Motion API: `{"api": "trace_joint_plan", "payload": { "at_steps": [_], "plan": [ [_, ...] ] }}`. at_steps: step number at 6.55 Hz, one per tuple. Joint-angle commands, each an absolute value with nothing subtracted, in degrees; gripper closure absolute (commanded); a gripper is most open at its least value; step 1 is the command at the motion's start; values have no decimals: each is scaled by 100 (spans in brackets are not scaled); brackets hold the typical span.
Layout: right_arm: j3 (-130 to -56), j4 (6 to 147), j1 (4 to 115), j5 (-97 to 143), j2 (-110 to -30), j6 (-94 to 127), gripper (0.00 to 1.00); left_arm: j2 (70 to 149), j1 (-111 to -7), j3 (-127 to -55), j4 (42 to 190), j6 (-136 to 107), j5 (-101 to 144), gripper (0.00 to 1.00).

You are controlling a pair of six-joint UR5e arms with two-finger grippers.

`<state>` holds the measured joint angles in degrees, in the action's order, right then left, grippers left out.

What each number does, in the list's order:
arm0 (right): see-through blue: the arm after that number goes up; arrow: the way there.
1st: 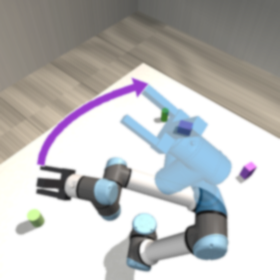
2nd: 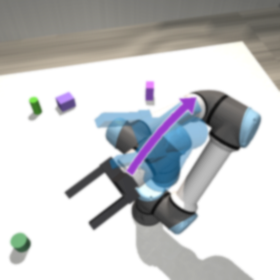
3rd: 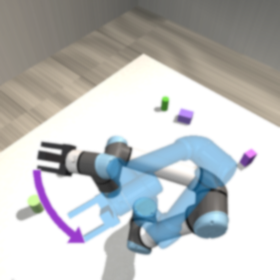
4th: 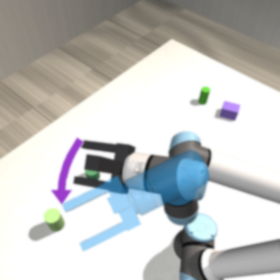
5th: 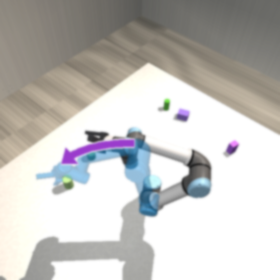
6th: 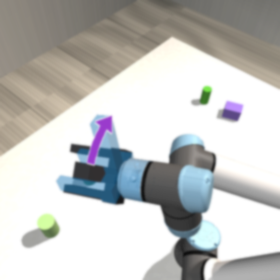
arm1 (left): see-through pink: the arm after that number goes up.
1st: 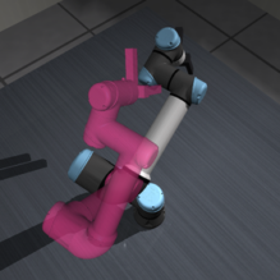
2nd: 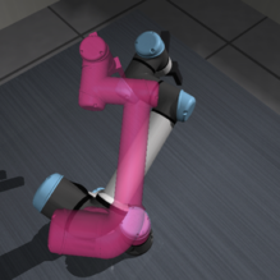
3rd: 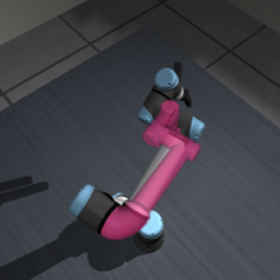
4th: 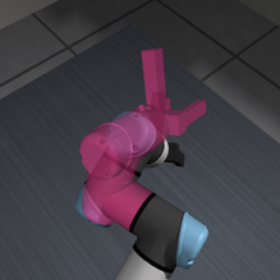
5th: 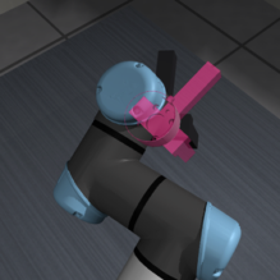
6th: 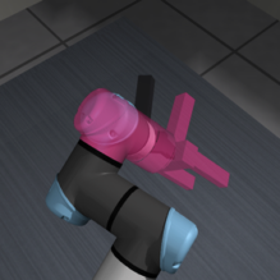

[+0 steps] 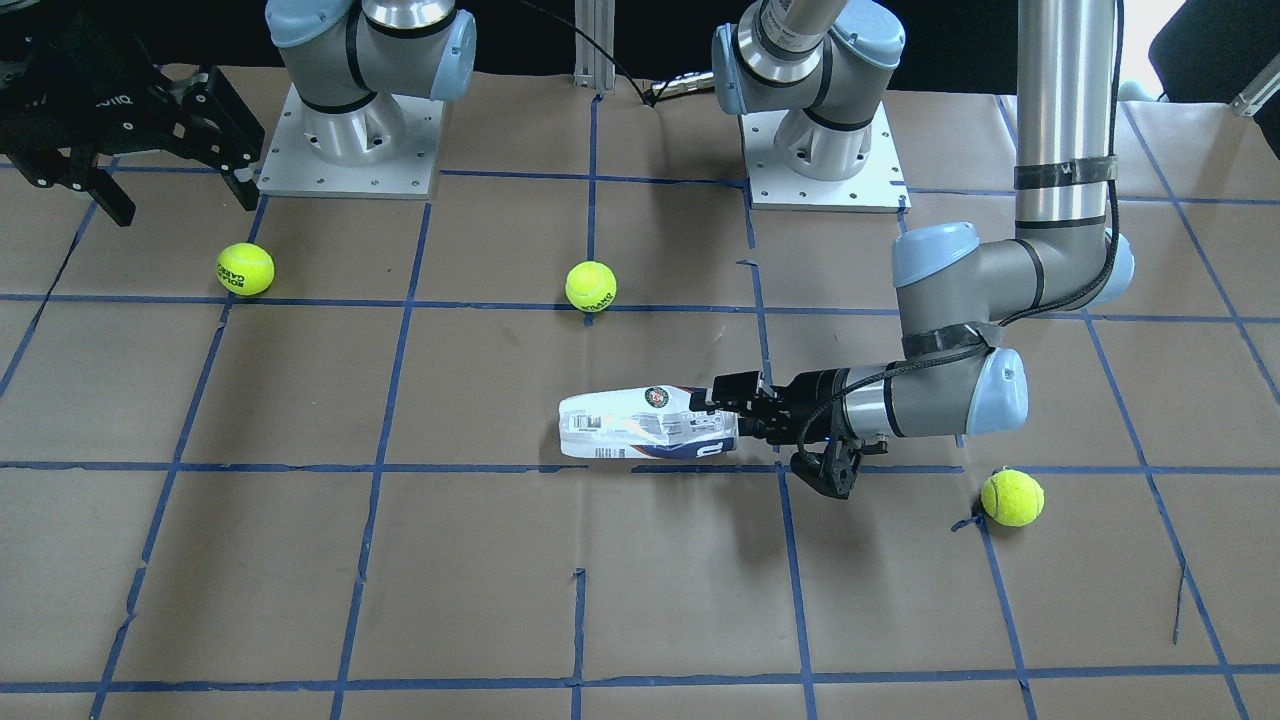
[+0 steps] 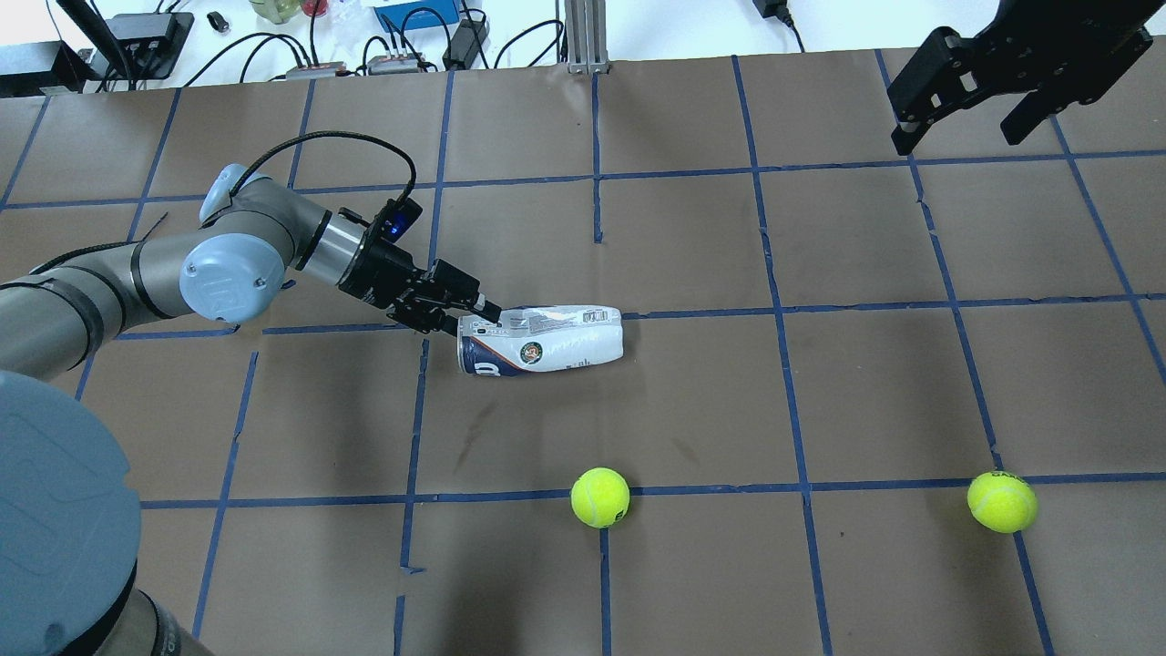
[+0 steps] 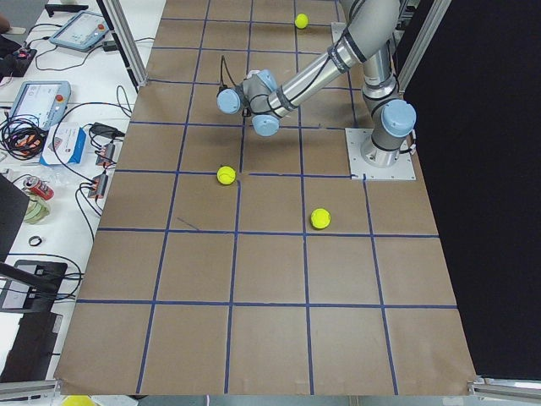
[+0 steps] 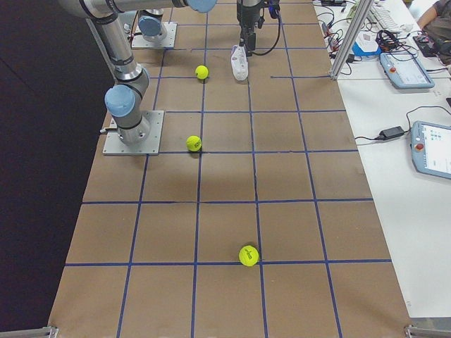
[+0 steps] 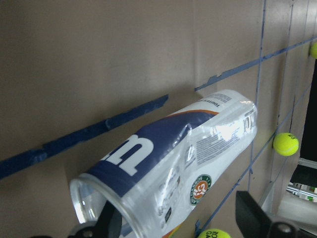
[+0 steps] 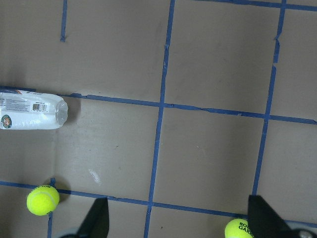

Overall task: Lift up tennis ball bucket
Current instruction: 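Grasp the can's open end with the left gripper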

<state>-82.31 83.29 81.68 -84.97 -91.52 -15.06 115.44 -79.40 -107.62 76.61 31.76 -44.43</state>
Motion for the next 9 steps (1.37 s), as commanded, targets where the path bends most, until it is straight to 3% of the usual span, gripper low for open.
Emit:
{"api": "trace_joint_plan", "payload": {
  "at_steps": [1,2,3,4,7,9],
  "plan": [
    [-8235,8350,8165,-8499,-9149,-1521,0,11540,-7762,-10950,7691,3190,-3895,41],
    [-8235,8332,8165,-8499,-9149,-1529,0,11523,-7691,-10942,7708,3121,-3885,57],
    [-8235,8332,8165,-8499,-9149,-1529,0,11522,-7690,-10942,7717,3103,-3876,84],
    [-8235,8358,8122,-8490,-9149,-1555,0,11514,-7690,-10934,7717,2963,-3859,99],
    [-8235,8350,8130,-8447,-9141,-1547,0,11068,-7813,-10706,7630,1740,-3288,100],
    [-8235,8350,8121,-8446,-9141,-1547,0,10497,-7875,-10111,7629,611,-3339,100]
  ]
}}
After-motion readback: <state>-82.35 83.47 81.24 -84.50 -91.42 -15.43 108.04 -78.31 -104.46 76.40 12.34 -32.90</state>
